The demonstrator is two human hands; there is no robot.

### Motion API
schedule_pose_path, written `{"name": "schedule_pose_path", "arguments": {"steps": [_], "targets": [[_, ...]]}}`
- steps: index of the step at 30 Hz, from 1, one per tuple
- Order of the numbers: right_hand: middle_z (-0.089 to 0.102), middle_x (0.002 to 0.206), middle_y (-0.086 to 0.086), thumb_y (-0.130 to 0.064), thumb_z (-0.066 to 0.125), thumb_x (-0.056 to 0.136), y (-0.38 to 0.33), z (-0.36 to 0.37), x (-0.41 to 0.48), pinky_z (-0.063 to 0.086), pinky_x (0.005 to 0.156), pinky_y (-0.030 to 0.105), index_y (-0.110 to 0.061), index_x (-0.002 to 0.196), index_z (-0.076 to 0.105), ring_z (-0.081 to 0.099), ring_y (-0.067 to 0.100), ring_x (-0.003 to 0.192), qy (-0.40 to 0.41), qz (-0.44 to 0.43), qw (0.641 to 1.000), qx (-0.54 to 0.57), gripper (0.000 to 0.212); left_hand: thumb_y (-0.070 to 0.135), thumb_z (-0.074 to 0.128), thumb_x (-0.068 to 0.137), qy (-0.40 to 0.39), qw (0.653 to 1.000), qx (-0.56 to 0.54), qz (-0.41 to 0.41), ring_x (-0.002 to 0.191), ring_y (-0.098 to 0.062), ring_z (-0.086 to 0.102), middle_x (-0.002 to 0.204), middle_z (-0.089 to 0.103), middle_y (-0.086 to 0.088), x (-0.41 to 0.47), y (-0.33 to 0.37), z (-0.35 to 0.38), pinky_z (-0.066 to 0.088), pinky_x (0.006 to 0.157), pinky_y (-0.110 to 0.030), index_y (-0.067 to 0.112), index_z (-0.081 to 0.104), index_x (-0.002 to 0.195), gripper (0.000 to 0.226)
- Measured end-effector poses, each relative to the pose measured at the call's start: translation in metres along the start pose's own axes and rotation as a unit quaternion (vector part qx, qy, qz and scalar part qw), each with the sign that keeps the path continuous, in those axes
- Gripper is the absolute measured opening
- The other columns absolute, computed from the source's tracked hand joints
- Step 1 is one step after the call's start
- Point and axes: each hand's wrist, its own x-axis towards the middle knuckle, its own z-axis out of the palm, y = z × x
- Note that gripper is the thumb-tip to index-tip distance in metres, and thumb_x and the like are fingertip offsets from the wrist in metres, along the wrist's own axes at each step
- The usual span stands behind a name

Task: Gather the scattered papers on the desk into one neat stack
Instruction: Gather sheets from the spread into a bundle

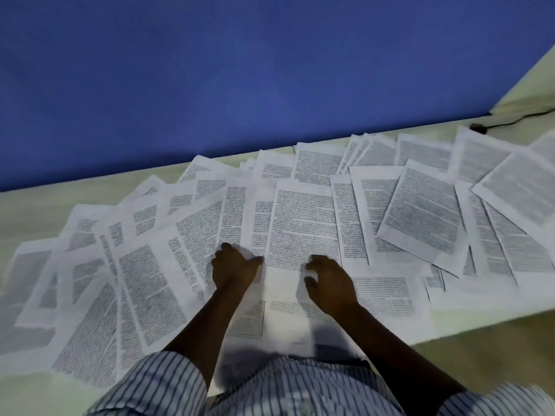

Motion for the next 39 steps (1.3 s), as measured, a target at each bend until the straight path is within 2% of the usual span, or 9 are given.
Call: {"name": "schedule_pose_path", "arguments": {"steps": [8,13,17,21,26,29,31,34,39], "targets": [[0.043,0.152,-0.005,-0.022,0.064,0.089,-0.019,-0.006,-0.012,0.034,0.107,0.023,-0.015,0.127,0.062,0.045,0.014,0.136,-0.047,0.055,0.997,0.018,0.038,0.042,0.088,0.068,-0.172,0.959,-0.224,-0.026,0.086,-0.024,0.071,0.102,0.074,-0.008,0.005,0.014,-0.001,0.059,0.077,-0.033,0.004,0.07,0.105,0.056],[0.067,0.12,0.004,-0.018,0.071,0.086,-0.025,-0.007,-0.026,0.033,0.086,0.006,-0.009,0.11,0.07,0.063,0.02,0.111,0.018,0.093,0.989,0.112,0.025,0.018,0.085,0.075,-0.2,0.935,-0.293,0.011,0.079,-0.016,0.07,0.099,0.074,-0.004,-0.01,0.011,-0.002,0.054,0.057,-0.021,0.006,0.07,0.105,0.036],[0.069,0.105,0.0,-0.016,0.072,0.087,-0.021,-0.016,-0.045,0.039,0.08,0.002,-0.011,0.102,0.073,0.063,0.012,0.095,0.073,0.101,0.979,0.159,0.016,0.015,0.088,0.066,-0.195,0.934,-0.297,0.029,0.09,-0.02,0.072,0.107,0.074,-0.006,-0.013,-0.009,-0.003,0.06,0.075,-0.03,0.007,0.066,0.111,0.051],[0.07,0.104,0.003,-0.023,0.072,0.088,-0.004,-0.024,-0.053,0.056,0.084,0.031,-0.013,0.103,0.071,0.067,0.016,0.091,0.109,0.149,0.965,0.187,0.018,0.015,0.088,0.071,-0.204,0.907,-0.368,0.012,0.094,-0.023,0.073,0.106,0.075,-0.007,-0.023,-0.029,-0.005,0.06,0.082,-0.038,0.009,0.068,0.112,0.047],[0.058,0.122,0.011,-0.032,0.07,0.087,0.007,-0.042,-0.032,0.052,0.086,0.039,-0.011,0.118,0.061,0.059,0.03,0.11,0.157,0.199,0.966,0.049,0.038,0.007,0.074,0.087,-0.199,0.905,-0.377,0.015,0.088,-0.017,0.067,0.109,0.07,-0.004,-0.027,-0.031,-0.006,0.052,0.079,-0.027,0.009,0.068,0.118,0.032],[0.044,0.138,0.014,-0.048,0.068,0.083,0.008,-0.052,-0.007,0.043,0.098,0.049,-0.008,0.135,0.042,0.044,0.034,0.127,0.104,0.227,0.967,-0.054,0.07,-0.003,0.069,0.087,-0.205,0.91,-0.358,0.031,0.083,-0.011,0.064,0.106,0.067,-0.002,-0.033,-0.027,0.0,0.05,0.073,-0.021,0.006,0.066,0.122,0.036],[0.038,0.143,0.014,-0.057,0.07,0.078,0.013,-0.055,0.007,0.039,0.103,0.053,-0.008,0.139,0.032,0.037,0.034,0.134,0.062,0.268,0.958,-0.077,0.086,-0.002,0.071,0.086,-0.197,0.914,-0.352,0.043,0.091,-0.017,0.066,0.105,0.067,0.003,-0.034,-0.024,0.003,0.05,0.083,-0.026,0.01,0.068,0.119,0.035],[0.041,0.138,0.013,-0.062,0.071,0.068,0.024,-0.052,0.019,0.04,0.099,0.054,-0.009,0.135,0.029,0.039,0.033,0.13,0.022,0.307,0.949,-0.075,0.095,0.005,0.077,0.082,-0.187,0.916,-0.353,0.038,0.101,-0.023,0.068,0.095,0.071,0.01,-0.03,-0.021,0.01,0.051,0.091,-0.033,0.026,0.071,0.102,0.029],[0.048,0.13,0.014,-0.058,0.07,0.068,0.034,-0.053,0.025,0.046,0.093,0.051,-0.007,0.134,0.032,0.045,0.034,0.121,0.017,0.288,0.949,-0.129,0.092,0.007,0.077,0.082,-0.18,0.909,-0.375,0.013,0.102,-0.023,0.069,0.1,0.074,0.006,-0.033,-0.023,0.015,0.053,0.095,-0.037,0.027,0.072,0.099,0.028]]}}
